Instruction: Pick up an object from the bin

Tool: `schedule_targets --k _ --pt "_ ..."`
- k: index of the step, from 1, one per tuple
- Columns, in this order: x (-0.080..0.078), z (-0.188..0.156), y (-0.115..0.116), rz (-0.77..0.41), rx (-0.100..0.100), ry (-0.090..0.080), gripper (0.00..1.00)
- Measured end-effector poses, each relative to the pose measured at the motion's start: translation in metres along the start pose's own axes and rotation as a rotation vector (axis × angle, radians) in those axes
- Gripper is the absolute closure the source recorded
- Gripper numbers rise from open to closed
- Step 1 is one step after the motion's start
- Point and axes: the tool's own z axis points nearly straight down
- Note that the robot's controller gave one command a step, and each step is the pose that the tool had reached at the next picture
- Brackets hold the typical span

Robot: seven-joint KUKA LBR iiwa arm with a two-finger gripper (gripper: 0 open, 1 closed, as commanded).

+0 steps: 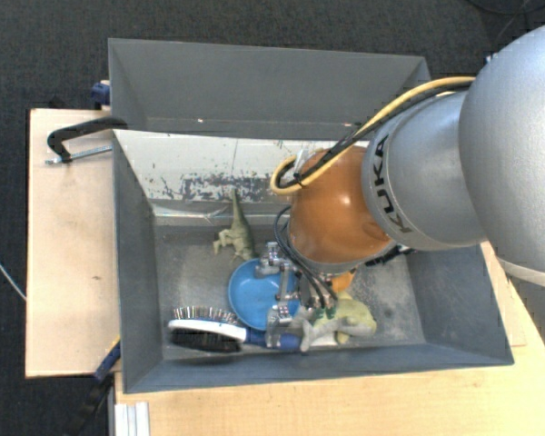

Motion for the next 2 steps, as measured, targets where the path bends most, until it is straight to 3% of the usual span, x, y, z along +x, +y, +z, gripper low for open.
schedule_targets --k 1,2 --pt "0.0 -0.002 -0.003 0.002 0.003 0.001 1.0" --pt "0.005 -0.136 0.008 -0.161 -0.005 -0.009 1.0"
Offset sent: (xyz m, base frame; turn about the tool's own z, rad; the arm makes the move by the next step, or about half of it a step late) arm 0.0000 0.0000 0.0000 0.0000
